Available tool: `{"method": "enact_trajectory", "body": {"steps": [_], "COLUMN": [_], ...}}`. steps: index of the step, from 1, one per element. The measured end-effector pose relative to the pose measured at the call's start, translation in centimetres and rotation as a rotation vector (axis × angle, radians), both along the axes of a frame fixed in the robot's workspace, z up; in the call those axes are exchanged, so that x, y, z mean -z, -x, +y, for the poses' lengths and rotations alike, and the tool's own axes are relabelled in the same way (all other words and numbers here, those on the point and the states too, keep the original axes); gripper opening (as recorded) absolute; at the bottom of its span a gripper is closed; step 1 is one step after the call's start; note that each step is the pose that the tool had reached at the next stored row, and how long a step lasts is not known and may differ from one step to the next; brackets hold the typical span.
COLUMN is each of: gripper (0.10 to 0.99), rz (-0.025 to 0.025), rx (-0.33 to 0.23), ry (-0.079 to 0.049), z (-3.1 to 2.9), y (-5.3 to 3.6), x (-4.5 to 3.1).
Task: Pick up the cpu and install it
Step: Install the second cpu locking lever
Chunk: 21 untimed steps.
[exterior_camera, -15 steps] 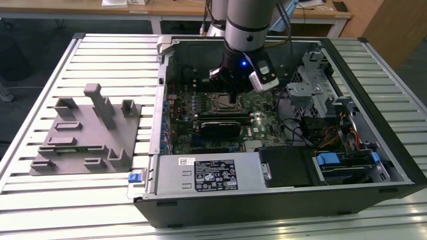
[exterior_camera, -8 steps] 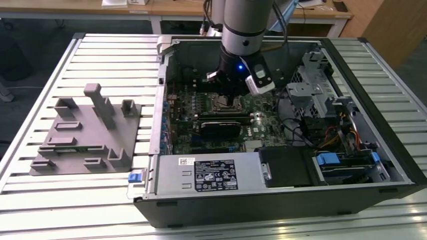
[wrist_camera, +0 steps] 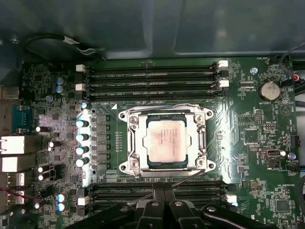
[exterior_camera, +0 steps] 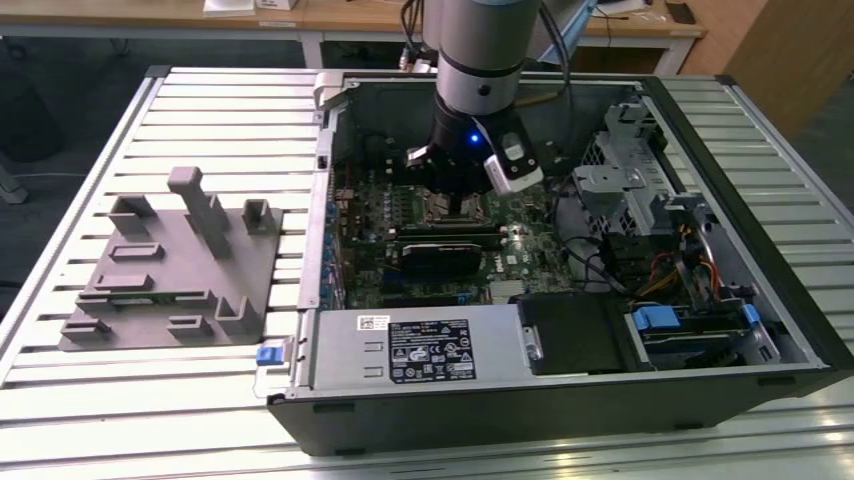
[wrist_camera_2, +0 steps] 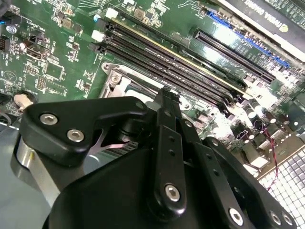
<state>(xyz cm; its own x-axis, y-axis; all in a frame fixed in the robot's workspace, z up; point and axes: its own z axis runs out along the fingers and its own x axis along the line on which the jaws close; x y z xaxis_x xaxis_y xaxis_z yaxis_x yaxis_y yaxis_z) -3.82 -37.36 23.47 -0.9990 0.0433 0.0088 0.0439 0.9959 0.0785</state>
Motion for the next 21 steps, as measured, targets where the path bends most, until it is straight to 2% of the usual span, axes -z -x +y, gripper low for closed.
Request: {"method": "enact_trajectory", "body": {"steps": [17, 21], "gripper": [0.106, 0.106], "rz": [0.0, 0.0032], "rx": [0.0, 0.0], "ry": [0.0, 0.0], "z": [-0.03, -0.03], "y": [0.45, 0.48], "x": [0.19, 0.22]}}
